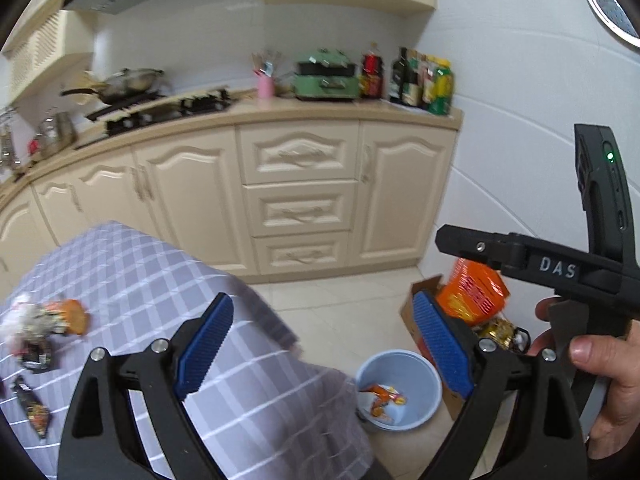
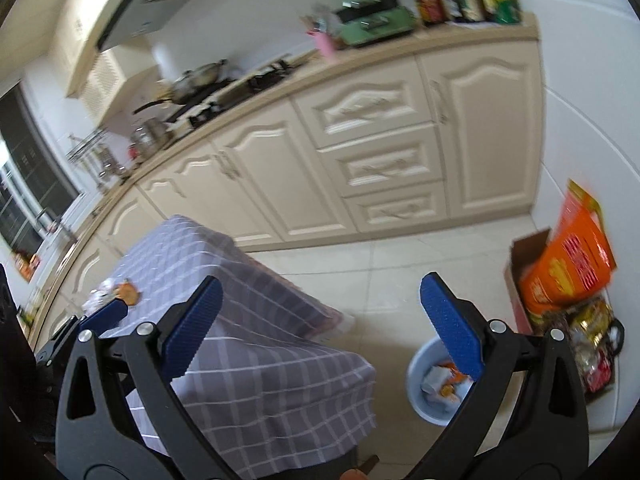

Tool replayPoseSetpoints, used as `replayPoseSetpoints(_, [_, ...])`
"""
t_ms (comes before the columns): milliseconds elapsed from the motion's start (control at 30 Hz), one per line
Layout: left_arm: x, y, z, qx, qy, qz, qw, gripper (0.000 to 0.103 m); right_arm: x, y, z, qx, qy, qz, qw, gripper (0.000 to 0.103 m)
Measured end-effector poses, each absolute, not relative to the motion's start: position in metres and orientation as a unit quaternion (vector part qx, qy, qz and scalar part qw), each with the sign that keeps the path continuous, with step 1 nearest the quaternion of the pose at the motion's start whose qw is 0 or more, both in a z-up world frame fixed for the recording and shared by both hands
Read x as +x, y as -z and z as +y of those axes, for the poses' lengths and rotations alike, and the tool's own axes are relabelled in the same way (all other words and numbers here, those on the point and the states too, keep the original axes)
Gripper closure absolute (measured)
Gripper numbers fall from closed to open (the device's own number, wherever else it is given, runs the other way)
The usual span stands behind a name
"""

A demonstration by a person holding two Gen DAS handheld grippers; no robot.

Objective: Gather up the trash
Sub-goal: 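Return both tools from the bin to the table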

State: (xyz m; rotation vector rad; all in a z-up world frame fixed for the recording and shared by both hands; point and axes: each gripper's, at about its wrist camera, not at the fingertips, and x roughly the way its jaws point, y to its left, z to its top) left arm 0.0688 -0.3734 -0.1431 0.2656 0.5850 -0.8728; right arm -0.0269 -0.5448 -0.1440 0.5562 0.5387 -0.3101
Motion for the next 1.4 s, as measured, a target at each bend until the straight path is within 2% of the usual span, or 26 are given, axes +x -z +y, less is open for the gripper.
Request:
replayPoseSetpoints(367, [0.097, 0.106, -0.27, 0.082, 0.338, 0.253, 0.903, 0.013, 0.025, 0.105, -0.463, 0.229, 0.065, 0.249, 0.939, 0.006])
replayPoseSetpoints(667, [0.114, 0.096, -0.189, 0.042, 0.272, 0.245, 0.93, 0.011, 0.059, 0.087, -0.394, 0.203, 0.006, 0.245, 0.948, 0.006])
replayPoseSetpoints(933, [0.127, 0.117, -0.124, 0.021, 0.212, 0.269, 0.939, 0.009, 0.081, 0.092, -0.341, 0.18, -0.038, 0.251, 0.95, 0.006])
replayPoseSetpoints(1400, [0.186, 0.174, -0.087, 0.013, 0.117, 0.357, 0.927, 0.008, 0.126, 0.126, -0.307, 0.15, -0.075, 0.316, 0.934, 0.006])
